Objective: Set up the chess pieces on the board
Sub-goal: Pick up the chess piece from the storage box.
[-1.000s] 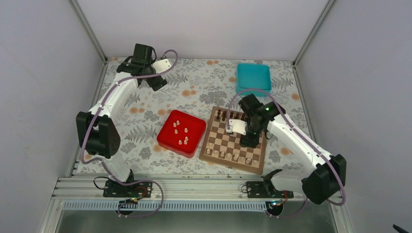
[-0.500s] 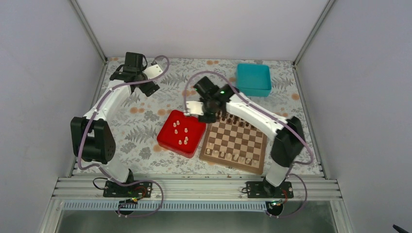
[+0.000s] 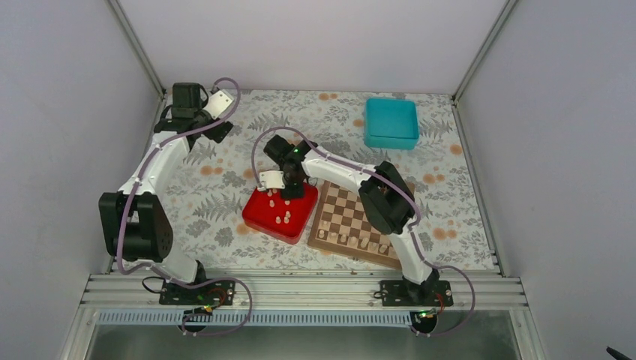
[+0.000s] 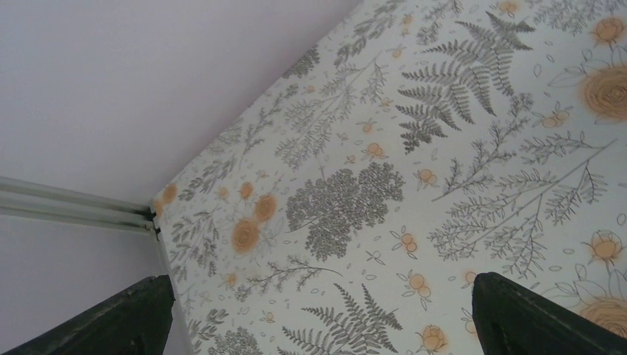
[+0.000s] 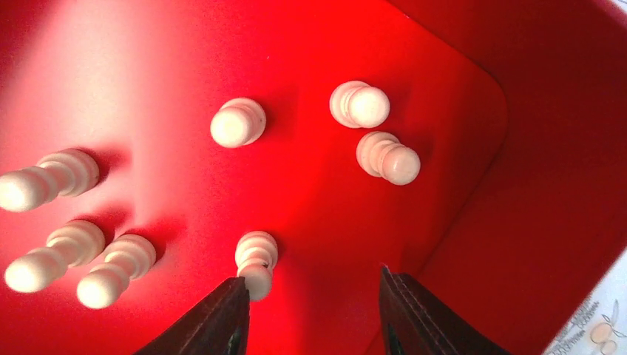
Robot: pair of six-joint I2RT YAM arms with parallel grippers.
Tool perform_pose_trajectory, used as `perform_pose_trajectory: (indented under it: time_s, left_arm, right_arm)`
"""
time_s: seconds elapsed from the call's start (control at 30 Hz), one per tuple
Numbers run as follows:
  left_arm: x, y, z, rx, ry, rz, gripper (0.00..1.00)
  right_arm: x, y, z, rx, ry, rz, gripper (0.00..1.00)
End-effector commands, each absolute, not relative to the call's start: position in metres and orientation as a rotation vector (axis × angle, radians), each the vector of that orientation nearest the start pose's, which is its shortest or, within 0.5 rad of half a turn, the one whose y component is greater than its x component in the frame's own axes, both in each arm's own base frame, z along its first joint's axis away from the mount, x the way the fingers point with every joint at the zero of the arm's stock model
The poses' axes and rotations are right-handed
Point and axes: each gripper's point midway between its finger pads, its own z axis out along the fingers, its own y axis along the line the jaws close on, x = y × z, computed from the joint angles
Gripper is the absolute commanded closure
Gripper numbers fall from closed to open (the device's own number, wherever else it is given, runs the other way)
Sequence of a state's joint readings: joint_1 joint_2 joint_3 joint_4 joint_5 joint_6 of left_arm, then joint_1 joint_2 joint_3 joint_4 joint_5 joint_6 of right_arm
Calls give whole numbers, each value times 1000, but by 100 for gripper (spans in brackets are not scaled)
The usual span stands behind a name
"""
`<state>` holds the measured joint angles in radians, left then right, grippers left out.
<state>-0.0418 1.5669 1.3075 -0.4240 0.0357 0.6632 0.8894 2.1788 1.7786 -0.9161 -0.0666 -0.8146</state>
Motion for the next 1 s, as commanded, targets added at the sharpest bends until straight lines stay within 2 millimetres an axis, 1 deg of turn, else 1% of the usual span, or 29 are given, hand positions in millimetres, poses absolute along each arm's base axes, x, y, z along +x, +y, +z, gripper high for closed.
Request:
perform_pose_trajectory:
  time_s: [0.0, 0.13, 0.3, 0.43, 0.57, 0.63, 0.73, 0.8, 0.97]
  left_arm:
    - [463, -25, 246, 722, 2044, 254, 0]
    - [462, -23, 252, 709, 2030, 247, 0]
    - [461, -19, 249, 700, 2039, 241, 0]
    - [460, -16, 248, 693, 2046, 246, 0]
    - [459, -13, 253, 680, 2038, 259, 0]
    - [459, -12, 257, 672, 2033, 263, 0]
    - [460, -11, 258, 664, 2033, 261, 0]
    - [461, -11, 257, 665, 2035, 260, 0]
    - [461, -9, 253, 661, 2045, 263, 0]
  right_arm:
    - [296, 391, 52, -2171, 1898, 116, 53]
    - [293, 391, 47, -2174, 1904, 124, 54]
    - [287, 390, 42, -2199, 1921, 146, 57]
    - [285, 392, 54, -2169, 1894, 153, 57]
    - [288, 393, 74, -2115, 1868, 146, 57]
    - [286, 393, 81, -2107, 1862, 154, 57]
    - [281, 393, 86, -2115, 1856, 158, 57]
    - [277, 391, 82, -2132, 1862, 167, 57]
    - [267, 386, 62, -2188, 1889, 172, 58]
